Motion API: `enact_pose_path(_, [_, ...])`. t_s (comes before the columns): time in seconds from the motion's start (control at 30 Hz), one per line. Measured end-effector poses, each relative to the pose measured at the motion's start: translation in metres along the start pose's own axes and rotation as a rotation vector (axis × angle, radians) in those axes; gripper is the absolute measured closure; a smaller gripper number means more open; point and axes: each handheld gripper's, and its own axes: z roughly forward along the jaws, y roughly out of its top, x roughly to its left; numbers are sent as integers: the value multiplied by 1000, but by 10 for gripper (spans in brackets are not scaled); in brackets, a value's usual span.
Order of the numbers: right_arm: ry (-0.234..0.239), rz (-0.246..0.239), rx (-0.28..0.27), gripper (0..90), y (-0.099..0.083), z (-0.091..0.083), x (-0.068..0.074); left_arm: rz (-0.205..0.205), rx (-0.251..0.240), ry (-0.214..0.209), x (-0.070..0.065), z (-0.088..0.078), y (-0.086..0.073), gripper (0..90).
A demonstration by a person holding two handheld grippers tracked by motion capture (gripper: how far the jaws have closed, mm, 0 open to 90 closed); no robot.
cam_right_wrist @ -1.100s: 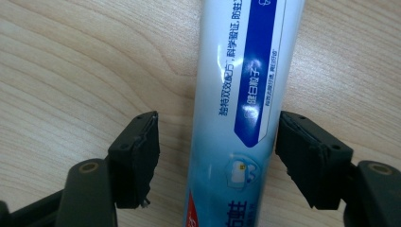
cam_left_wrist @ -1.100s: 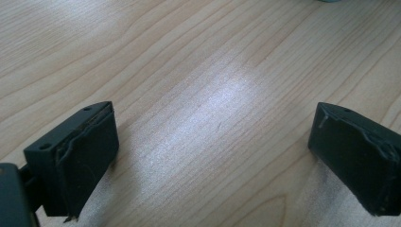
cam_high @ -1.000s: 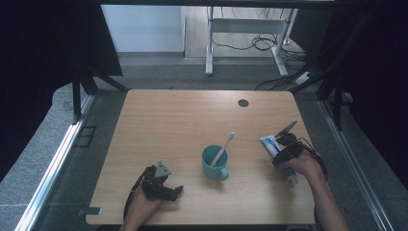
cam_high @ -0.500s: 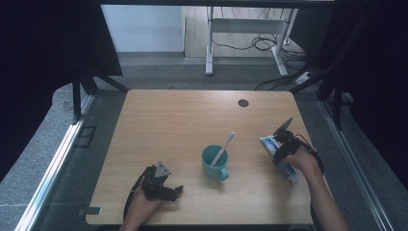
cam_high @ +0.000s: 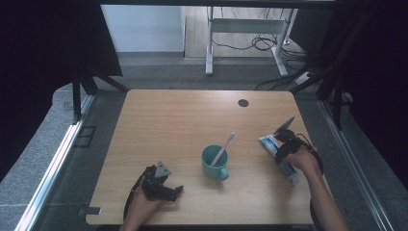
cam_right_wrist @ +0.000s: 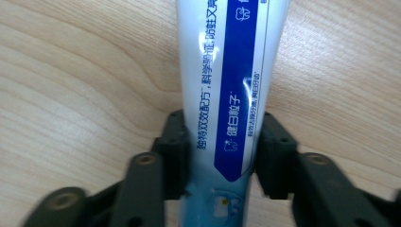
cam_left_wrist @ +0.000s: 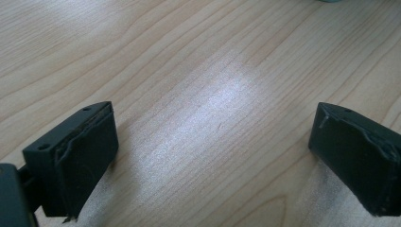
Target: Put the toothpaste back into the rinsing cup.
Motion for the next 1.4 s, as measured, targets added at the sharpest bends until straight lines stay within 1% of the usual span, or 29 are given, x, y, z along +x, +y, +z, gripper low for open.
enact_pose_path(0.1, [-4,-9,-11,690,-1,-2,1,0,2,1,0,0,0,21])
enact_pose_path(0.23, [-7,-29,-18,710,-3,-4,3,-1,0,0,0,0,0,20])
enact_pose_path(0.3, [-2,-32,-21,713,-4,-4,4,-1,0,0,0,0,0,20])
enact_pose_path(0.37, [11,-48,-28,718,-6,-4,6,0,2,1,0,0,0,20])
enact_pose_path(0.5, [12,-77,-46,720,-9,-5,11,0,2,1,0,0,0,20])
enact_pose_path(0.57, [19,-83,-59,720,-11,-7,12,0,1,0,0,0,0,20])
enact_pose_path(0.7, [18,-89,-86,720,-15,-10,12,0,2,1,0,0,0,20])
enact_pose_path(0.77, [18,-95,-91,720,-16,-11,11,0,3,1,0,0,0,20])
enact_pose_path(0.87, [29,-98,-122,721,-22,-17,11,0,3,2,0,0,0,20])
enact_pose_path(0.93, [28,-105,-140,721,-25,-20,11,-1,3,2,0,0,0,20])
enact_pose_path(0.97, [28,-105,-140,721,-25,-20,11,-1,3,2,0,0,0,20])
enact_pose_path(1.0, [31,-112,-157,721,-28,-23,12,0,3,2,0,0,0,20])
enact_pose_path(1.03, [31,-112,-157,721,-28,-23,12,0,3,2,0,0,0,20])
enact_pose_path(1.1, [32,-120,-181,720,-32,-27,14,-1,3,2,0,0,0,20])
enact_pose_path(1.2, [34,-126,-193,720,-35,-30,16,0,3,2,0,0,0,20])
enact_pose_path(1.27, [45,-133,-214,721,-39,-33,17,0,3,2,0,0,0,20])
enact_pose_path(1.33, [43,-134,-219,721,-40,-34,18,0,3,2,0,0,0,20])
enact_pose_path(1.4, [42,-146,-238,721,-43,-37,20,-1,3,4,0,0,0,20])
